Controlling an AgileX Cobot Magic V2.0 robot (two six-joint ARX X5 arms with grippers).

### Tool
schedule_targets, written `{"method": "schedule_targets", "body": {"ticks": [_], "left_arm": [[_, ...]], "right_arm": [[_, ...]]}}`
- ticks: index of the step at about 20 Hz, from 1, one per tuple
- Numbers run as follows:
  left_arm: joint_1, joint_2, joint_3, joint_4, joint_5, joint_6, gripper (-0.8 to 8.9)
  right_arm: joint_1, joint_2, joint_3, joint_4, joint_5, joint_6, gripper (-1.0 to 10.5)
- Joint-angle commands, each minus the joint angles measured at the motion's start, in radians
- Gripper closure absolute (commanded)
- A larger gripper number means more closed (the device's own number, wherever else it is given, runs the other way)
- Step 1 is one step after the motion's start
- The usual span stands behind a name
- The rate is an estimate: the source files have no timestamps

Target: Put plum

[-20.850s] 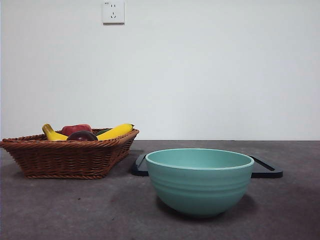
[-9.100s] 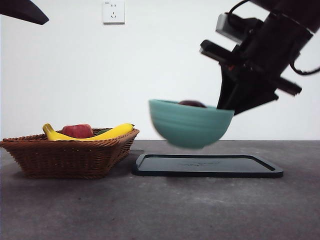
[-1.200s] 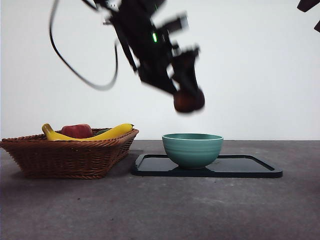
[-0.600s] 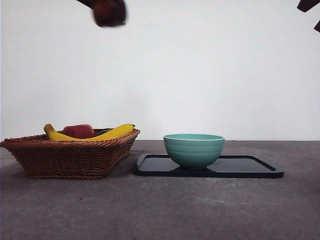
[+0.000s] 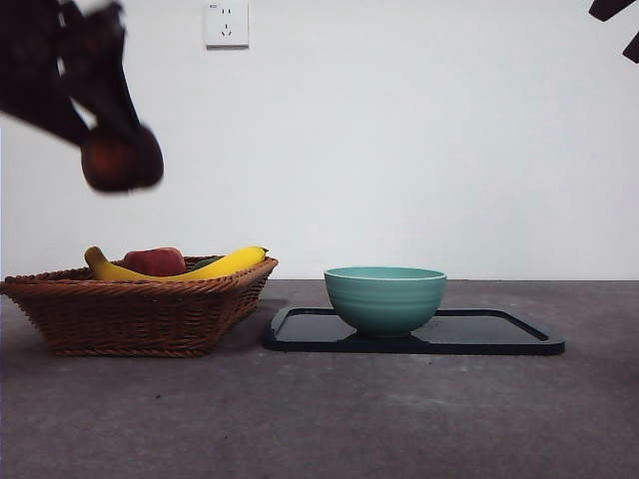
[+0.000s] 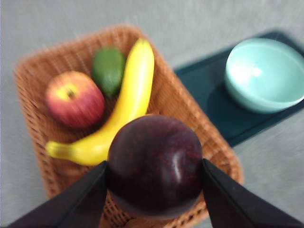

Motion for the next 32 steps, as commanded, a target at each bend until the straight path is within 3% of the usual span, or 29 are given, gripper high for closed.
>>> {"method": "schedule_targets", "body": {"ticks": [1,8,14,16,21,26,32], "left_arm": [[-0.002,0.074,-0.003,0.066,0.002,0.024,6.00],[-0.002,0.298,-0.003,0.201,0.002,0.030,6.00],[-0.005,0.402,-0.003,0.217,0.002,0.035,5.96],[-0.005,0.415,-0.003,0.217,0.002,0.034,5.55],[-0.007,0.415,-0.003,0.215,0.002,0.014,4.07],[-0.019,0.359,0.000,0.214,0.003,0.014,4.06],[-0.031,0.174,0.001,0.179,0.008,-0.034,4.08]], "right_arm": [[0.006,0.005,0.006,0.010,0.000,0.011,7.2],[0.006,0.005,0.006,0.009,0.000,0.011,7.2],[0.006,0.006,0.006,0.012,0.000,0.011,7.2],[0.006,0.006,0.006,0.017,0.000,0.011,7.2],[0.006,0.006,0.006,0.023,0.000,0.011,7.2],[0.006,0.006,0.006,0.023,0.000,0.011,7.2],[0.006,0.006,0.006,0.023,0.000,0.011,7.2]]}}
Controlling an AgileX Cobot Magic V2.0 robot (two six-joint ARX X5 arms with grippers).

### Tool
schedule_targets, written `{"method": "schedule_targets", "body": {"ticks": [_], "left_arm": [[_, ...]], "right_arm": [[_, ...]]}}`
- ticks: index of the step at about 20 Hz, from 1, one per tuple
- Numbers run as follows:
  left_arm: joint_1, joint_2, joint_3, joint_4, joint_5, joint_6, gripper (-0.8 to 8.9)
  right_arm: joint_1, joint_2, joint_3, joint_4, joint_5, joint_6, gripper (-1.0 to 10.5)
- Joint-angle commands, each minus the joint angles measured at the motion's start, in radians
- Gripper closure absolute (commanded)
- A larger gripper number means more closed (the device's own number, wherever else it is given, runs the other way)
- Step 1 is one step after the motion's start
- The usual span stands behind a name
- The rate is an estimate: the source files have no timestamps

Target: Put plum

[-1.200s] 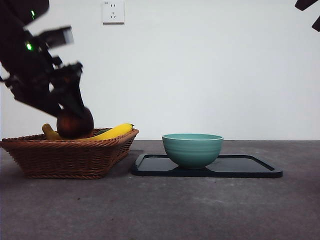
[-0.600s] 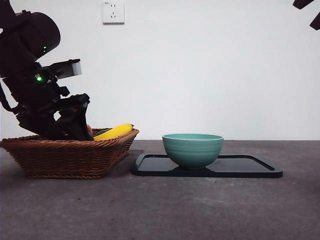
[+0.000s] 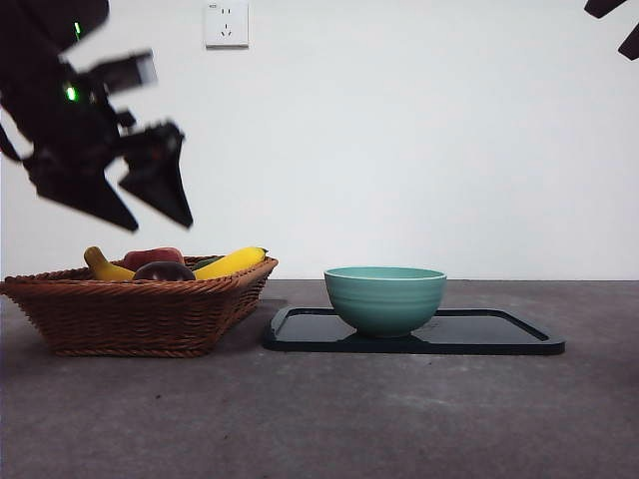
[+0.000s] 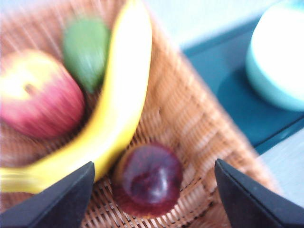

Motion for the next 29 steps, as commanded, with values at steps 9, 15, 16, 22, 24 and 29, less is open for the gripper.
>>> {"method": "schedule_targets", "body": {"ticks": [9,15,16,22,24,29], "left_arm": [[-0.018,-0.422,0.013,-0.300,0.269,-0.078,4.11],[-0.018,-0.571,0.013,-0.521,0.397,-0.075,4.14],[-0.018,-0.584,0.013,-0.558,0.422,-0.069,4.17],[-0.018,-0.595,0.013,-0.621,0.443,-0.042,4.17],[-0.018,-0.595,0.013,-0.621,0.443,-0.042,4.17],[-0.018,-0.595,0.013,-0.621,0.443,-0.042,4.17]], "right_arm": [[0.006,0.006,0.006,0.010,0.000,0.011,7.2],[0.006,0.006,0.006,0.010,0.000,0.011,7.2],[0.006,0.006,0.006,0.010,0.000,0.012,7.2],[0.006,0.006,0.006,0.010,0.000,0.014,7.2],[0.006,0.006,0.006,0.010,0.000,0.015,7.2],[0.006,0.006,0.006,0.011,0.001,0.055,7.2]]}}
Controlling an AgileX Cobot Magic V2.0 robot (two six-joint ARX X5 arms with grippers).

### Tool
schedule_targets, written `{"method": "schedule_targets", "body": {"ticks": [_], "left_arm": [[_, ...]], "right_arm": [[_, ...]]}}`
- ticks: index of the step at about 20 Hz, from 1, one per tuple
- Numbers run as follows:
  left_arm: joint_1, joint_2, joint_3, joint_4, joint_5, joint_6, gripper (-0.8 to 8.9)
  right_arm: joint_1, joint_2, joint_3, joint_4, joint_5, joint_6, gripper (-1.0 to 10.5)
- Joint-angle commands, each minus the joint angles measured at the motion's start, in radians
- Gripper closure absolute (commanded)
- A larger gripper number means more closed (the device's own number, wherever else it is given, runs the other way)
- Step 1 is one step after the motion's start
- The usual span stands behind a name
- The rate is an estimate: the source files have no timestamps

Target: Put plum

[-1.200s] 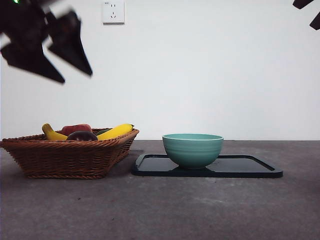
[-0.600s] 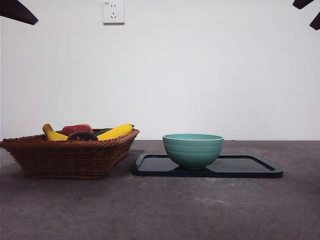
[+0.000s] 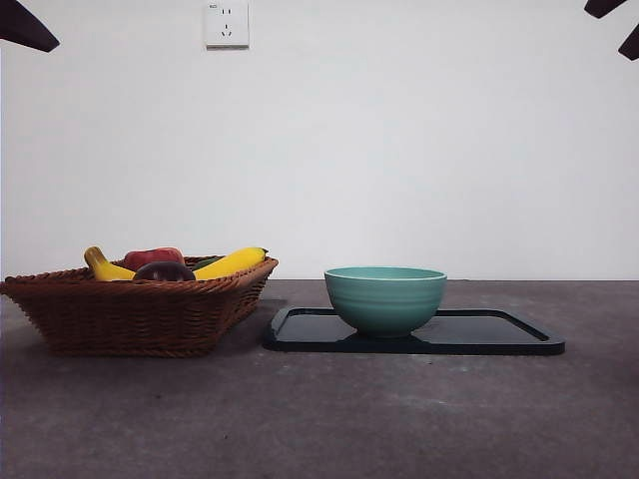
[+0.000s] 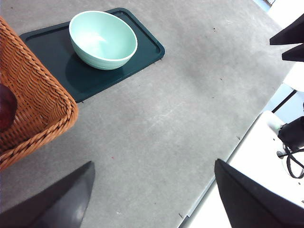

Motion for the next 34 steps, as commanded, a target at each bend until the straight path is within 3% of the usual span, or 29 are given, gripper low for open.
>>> {"method": "schedule_targets", "body": {"ticks": [1,6,8,15,23,34], "left_arm": [[-0.005,0.005,0.013,0.008,0.006,0.010,4.17],[-0.005,0.005,0.013,0.009,0.006,0.010,4.17],[-0.005,0.005,0.013,0.014,0.006,0.010,4.17],[-0.005,0.005,0.013,0.015,0.006,0.009,4.17],[-0.005,0.005,0.013,0.015,0.006,0.009,4.17],[-0.005,0.005,0.013,0.015,0.006,0.009,4.17]], "right_arm": [[0.006,0.007,0.006,0.014,0.005,0.062,7.2],[-0.002,0.048,0.017,0.092,0.061,0.196,6.9],[-0.023,0.111,0.050,0.115,0.092,0.209,6.5],[-0.135,0.505,0.276,0.168,0.105,0.149,6.4],[-0.175,0.959,0.511,0.183,0.105,0.071,6.4],[-0.165,1.204,0.530,0.313,0.103,0.067,6.8]]}}
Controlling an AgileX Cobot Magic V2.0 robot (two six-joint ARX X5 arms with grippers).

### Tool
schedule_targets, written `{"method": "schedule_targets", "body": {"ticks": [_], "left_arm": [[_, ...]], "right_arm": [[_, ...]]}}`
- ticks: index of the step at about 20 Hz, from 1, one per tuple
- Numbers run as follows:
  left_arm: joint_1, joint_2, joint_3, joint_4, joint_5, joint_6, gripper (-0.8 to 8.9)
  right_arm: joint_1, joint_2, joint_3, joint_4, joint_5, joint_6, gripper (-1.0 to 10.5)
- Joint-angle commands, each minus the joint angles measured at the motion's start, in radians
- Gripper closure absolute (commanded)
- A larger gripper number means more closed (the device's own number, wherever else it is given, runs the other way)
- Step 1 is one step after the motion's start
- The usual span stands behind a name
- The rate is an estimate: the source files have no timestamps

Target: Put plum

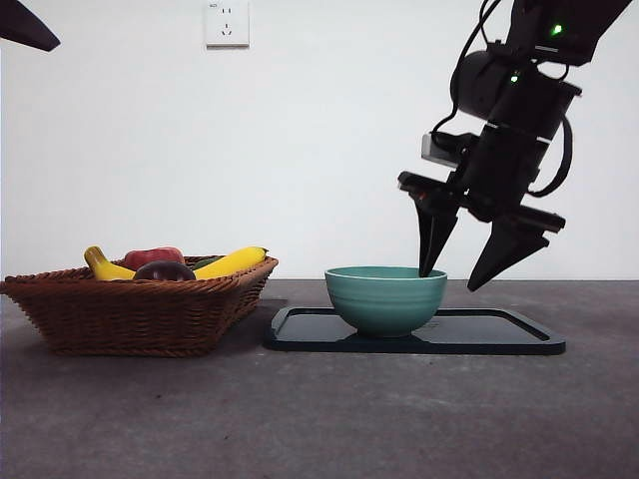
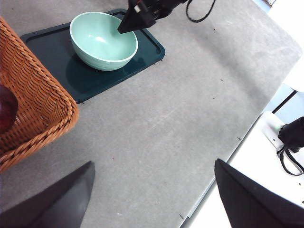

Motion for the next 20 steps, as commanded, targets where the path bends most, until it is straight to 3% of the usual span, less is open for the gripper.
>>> {"method": "schedule_targets", "body": {"ticks": [1,6,14,20], "left_arm": [[-0.005,0.005,0.013,0.012,0.006,0.009,4.17],[-0.005,0.005,0.013,0.011,0.006,0.009,4.17],[-0.005,0.005,0.013,0.011,0.006,0.009,4.17],[-0.005,0.005,0.013,0.011,0.006,0.009,4.17]], "right_arm": [[0.014,0.040,0.021,0.023,-0.002,-0.012,7.3],[0.023,0.053,0.021,0.056,0.001,-0.013,9.4],[0.023,-0.035,0.022,0.064,0.000,-0.012,9.4],[0.050,-0.277,0.021,-0.122,-0.003,-0.067,9.4]]}}
